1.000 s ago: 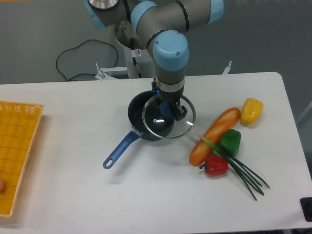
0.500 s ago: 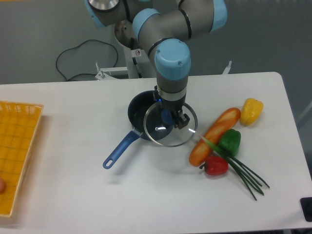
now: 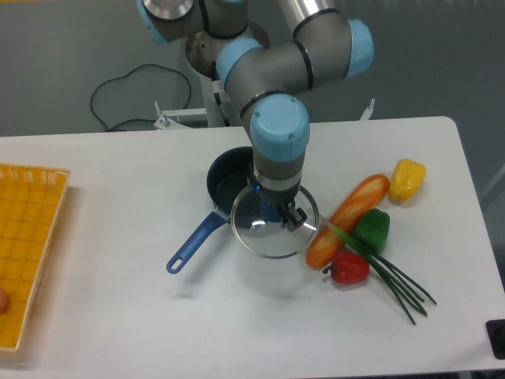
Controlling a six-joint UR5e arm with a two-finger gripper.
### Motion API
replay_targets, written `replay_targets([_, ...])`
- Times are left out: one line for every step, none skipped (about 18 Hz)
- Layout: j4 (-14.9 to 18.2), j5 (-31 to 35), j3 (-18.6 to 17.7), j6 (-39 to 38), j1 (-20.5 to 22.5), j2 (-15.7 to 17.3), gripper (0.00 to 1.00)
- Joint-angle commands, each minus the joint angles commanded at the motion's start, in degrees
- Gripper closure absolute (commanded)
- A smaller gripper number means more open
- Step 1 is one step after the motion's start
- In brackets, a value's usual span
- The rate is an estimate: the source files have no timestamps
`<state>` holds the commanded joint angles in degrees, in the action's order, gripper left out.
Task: Place the lid on the table
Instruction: 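Lift the glass lid off the blue saucepan with the gripper, then carry the held glass lid beside the saucepan and lower it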
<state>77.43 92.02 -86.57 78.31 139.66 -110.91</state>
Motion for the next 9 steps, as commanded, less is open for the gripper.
replay_targets([0.0,0.1,0.3,-0.3,-0.4,-0.5,0.41])
replay_targets([-0.1,0.0,0.4,-1.0,-0.7,-1.0,0.41])
replay_targets([-0.3,-0.1,0.4,-1.9,-0.7,-1.2,0.41])
replay_targets([-0.4,-0.3,0.5,-2.5,-0.9,-1.4,0.41])
replay_targets([-0.4,-0.2,1.0,-2.8,-1.2,-1.9,0.41])
replay_targets([-0.4,-0.2,1.3,-3.0,-1.3,-2.3,0.42])
replay_targets([-0.4,-0.3,1.7,-3.4,-1.5,-2.8,0.42])
replay_targets([-1.0,-0.4,2.0,-4.2,-1.5,-3.3,0.42])
replay_targets([-2.2,-0.4,2.2,-5.1,-2.0,-4.0,0.42])
